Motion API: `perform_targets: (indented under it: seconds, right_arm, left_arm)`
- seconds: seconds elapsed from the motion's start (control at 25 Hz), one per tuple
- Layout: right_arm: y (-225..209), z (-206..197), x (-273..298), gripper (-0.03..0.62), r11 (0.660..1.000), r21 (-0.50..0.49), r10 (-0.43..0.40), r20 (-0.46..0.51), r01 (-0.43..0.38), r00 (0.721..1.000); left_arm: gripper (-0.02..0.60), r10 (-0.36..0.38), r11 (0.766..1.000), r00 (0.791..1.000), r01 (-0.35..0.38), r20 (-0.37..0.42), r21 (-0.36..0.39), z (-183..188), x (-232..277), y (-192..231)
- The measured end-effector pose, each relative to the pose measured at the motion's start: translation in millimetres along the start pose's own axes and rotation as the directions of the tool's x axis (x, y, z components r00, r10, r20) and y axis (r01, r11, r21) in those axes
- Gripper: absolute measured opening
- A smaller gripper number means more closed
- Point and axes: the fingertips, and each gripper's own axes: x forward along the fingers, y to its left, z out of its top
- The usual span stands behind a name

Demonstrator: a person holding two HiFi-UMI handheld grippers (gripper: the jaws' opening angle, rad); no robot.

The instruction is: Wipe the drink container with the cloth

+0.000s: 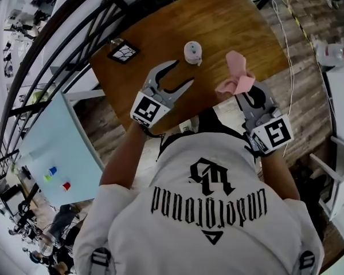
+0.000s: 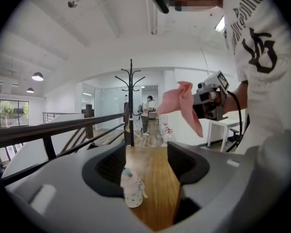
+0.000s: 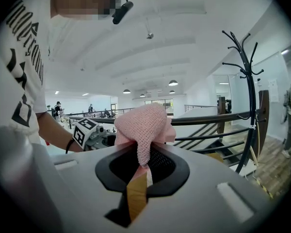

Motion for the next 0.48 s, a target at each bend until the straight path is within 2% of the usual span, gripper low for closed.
perform_targets:
  seconds: [0.12, 0.28, 0.48]
  right_arm:
    - [-14.1, -8.4, 8.3, 0.037, 1.0, 0.004, 0.006, -0.024, -0.005, 1.0]
    - [-30.3, -14.7, 23.7, 0.037, 1.0, 0.012, 0.013, -0.037, -0.012, 0.999]
    - [-44.8, -29.2, 44.5, 0.037, 0.999, 0.026, 0.027, -0.059, -0.026, 0.998]
  left_arm:
    - [0.344, -0.032, 0.998, 0.999, 0.033, -0.02, 0.057, -21.2, 22.3, 15.6]
    - [0.411, -0.068, 0.996, 0.996, 0.071, -0.061, 0.059, -46.1, 47.3, 30.7]
    - [0.452, -0.1, 0.991, 0.988, 0.109, -0.115, 0.078, -79.6, 72.5, 44.6]
